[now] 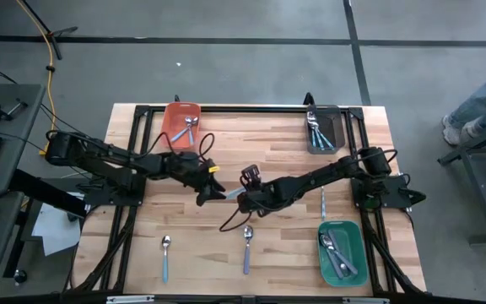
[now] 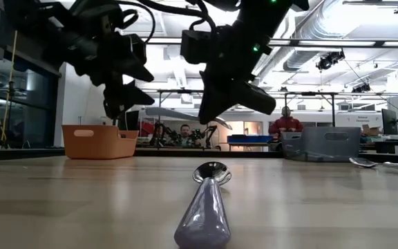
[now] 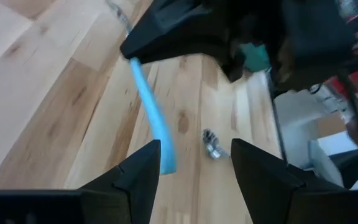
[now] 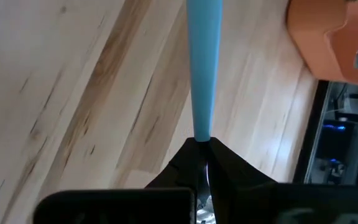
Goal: Sort silverware by color (type)
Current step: Put the blue spoon into the orange bin
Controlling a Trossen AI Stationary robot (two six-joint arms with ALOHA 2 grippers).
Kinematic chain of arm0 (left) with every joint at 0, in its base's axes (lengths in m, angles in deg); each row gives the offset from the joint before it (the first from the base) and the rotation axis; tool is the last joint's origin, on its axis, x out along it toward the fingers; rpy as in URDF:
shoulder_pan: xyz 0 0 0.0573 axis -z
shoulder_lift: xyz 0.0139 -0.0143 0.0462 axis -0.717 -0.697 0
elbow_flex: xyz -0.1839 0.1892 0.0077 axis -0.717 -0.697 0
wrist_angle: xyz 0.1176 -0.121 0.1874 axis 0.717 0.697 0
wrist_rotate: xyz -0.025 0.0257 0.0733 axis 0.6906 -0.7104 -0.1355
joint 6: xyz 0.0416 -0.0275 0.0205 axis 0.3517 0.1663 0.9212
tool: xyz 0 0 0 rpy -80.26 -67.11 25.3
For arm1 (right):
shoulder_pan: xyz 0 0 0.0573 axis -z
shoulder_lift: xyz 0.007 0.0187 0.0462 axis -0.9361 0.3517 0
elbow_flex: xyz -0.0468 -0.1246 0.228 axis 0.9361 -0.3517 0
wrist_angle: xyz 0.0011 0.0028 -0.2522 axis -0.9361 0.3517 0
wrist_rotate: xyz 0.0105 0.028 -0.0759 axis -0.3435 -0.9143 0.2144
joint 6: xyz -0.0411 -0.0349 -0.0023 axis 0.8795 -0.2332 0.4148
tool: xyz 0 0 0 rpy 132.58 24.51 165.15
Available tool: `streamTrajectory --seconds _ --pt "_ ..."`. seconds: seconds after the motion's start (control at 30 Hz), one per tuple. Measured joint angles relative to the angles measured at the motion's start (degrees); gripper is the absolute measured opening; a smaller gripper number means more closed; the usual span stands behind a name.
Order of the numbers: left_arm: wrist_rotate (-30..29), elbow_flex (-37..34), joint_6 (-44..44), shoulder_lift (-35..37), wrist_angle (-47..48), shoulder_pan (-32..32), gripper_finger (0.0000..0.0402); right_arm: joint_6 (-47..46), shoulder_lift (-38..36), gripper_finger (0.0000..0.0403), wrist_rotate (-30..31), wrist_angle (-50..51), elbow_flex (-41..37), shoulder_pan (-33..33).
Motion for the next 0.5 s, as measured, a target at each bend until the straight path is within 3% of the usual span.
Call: streamTrajectory --seconds 0.23,0.5 --pt "0.0 1.3 0.0 -1.2 2.9 -0.1 0.0188 1.3 0.0 0.0000 0.5 -2.7 0.0 0.0" --pt "3.9 3.4 -1.1 -8.5 -0.1 -1.0 0.0188 2.6 0.0 0.0000 0.5 -4.5 0.1 0.0"
